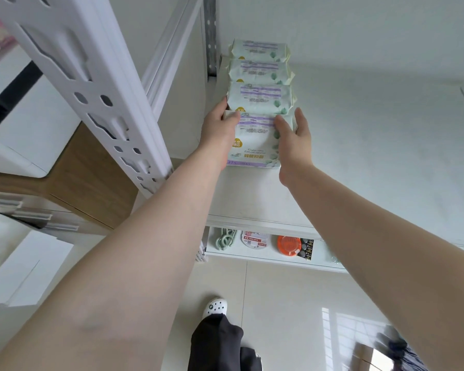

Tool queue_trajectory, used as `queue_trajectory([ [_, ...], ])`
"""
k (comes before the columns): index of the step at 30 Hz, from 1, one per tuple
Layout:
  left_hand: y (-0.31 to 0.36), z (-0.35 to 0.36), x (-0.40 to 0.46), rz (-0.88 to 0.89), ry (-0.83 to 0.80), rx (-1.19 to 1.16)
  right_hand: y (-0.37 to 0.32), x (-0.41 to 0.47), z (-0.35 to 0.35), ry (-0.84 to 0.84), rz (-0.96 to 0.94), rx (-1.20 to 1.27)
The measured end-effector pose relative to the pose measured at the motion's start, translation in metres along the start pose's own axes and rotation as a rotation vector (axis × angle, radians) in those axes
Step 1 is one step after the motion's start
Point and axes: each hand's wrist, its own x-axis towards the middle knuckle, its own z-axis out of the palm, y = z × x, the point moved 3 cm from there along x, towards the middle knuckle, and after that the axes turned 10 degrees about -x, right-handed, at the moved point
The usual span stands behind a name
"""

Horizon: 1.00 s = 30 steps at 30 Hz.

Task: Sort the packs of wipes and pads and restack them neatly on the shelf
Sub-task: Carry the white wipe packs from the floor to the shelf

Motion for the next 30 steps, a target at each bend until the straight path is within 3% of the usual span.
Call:
queue_trajectory([
  [13,-0.001,0.005,-0.010,0.083,0.029,0.071,-0.001,0.007,-0.008,-0.094,-0.060,-0.100],
  [24,0.004,0.002,-0.012,0.044,0.047,0.048,-0.003,0.004,-0.009,-0.046,-0.055,-0.130],
  [30,0.022,0.004,-0.034,0.021,0.104,0.186,-0.017,-0.011,-0.022,-0.037,-0.049,-0.257],
])
